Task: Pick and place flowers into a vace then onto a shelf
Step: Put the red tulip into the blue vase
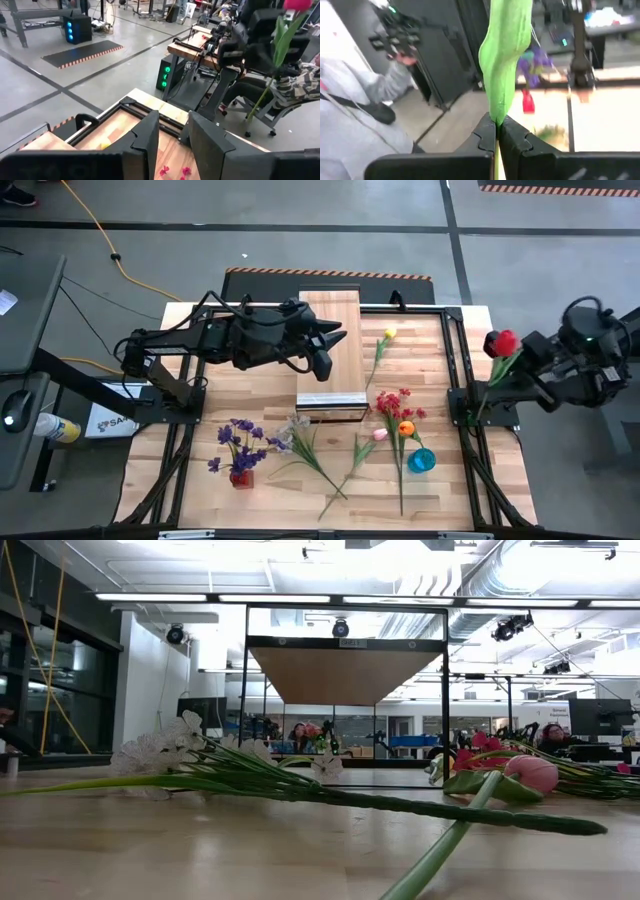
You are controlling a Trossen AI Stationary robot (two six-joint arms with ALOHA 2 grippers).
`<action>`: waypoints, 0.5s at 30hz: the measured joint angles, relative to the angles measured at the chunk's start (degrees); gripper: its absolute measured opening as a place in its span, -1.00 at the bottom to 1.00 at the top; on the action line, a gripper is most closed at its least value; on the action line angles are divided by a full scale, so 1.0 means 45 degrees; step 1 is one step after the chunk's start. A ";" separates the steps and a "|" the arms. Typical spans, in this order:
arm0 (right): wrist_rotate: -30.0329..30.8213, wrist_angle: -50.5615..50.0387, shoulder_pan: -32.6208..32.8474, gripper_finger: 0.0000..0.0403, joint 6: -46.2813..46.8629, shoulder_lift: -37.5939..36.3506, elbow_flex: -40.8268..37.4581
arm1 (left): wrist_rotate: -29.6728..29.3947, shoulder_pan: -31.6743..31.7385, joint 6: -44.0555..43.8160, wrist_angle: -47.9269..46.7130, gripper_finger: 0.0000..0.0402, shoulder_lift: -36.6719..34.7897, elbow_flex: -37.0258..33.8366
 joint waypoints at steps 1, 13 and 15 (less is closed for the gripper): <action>0.0150 -0.0293 0.0000 -1.00 -0.0041 0.0000 -0.0005 | 0.0002 0.0000 -0.0001 0.0008 -0.31 0.0000 0.0000; 0.1594 -0.2870 0.0000 -1.00 -0.1161 -0.0012 -0.0019 | 0.0013 0.0000 -0.0049 0.0029 -0.31 0.0000 0.0000; 0.2288 -0.3431 0.0000 -1.00 -0.1523 -0.0061 -0.0019 | 0.0013 0.0000 -0.0049 0.0028 -0.31 0.0000 0.0000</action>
